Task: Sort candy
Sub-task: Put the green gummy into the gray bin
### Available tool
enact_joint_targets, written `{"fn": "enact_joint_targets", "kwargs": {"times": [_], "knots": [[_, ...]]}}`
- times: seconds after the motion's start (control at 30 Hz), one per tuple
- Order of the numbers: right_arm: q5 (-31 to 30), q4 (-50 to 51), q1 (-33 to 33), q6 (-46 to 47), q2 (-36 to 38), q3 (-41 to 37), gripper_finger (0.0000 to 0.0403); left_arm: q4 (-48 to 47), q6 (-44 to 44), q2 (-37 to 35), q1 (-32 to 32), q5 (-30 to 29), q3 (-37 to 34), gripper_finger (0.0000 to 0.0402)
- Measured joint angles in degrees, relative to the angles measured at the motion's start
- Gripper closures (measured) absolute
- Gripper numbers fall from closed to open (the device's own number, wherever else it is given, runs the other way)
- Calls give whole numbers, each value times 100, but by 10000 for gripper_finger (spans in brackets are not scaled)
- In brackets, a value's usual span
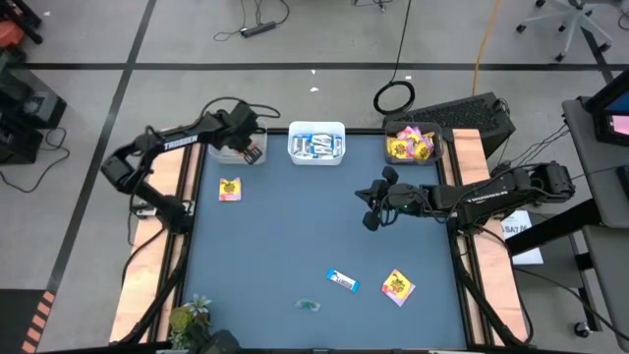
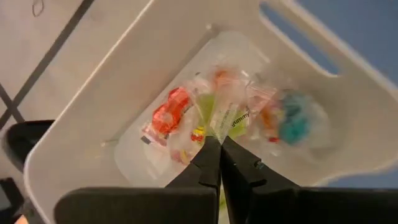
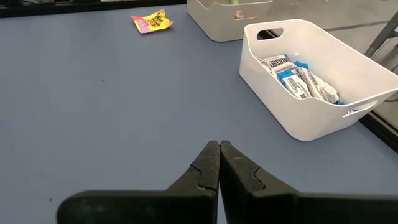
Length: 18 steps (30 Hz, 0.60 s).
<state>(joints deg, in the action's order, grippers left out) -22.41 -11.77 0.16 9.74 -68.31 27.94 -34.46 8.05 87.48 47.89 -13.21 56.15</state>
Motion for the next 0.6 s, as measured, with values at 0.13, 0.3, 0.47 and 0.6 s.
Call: {"fn": "enact_joint_targets", "kwargs": {"times": [0.13, 0.3, 0.47, 0.6], "knots": [[-1, 20, 0, 0, 0, 0, 403, 45, 36, 282, 82, -2, 3, 394], [-13, 24, 0, 0, 0, 0, 403, 114, 294, 341, 35, -8, 3, 380], [-364, 65, 0, 126, 0, 1, 402, 109, 294, 297, -27, -37, 3, 322], [-638, 512, -4, 235, 77, 2, 385, 100, 339, 194, -86, -96, 3, 270]]}}
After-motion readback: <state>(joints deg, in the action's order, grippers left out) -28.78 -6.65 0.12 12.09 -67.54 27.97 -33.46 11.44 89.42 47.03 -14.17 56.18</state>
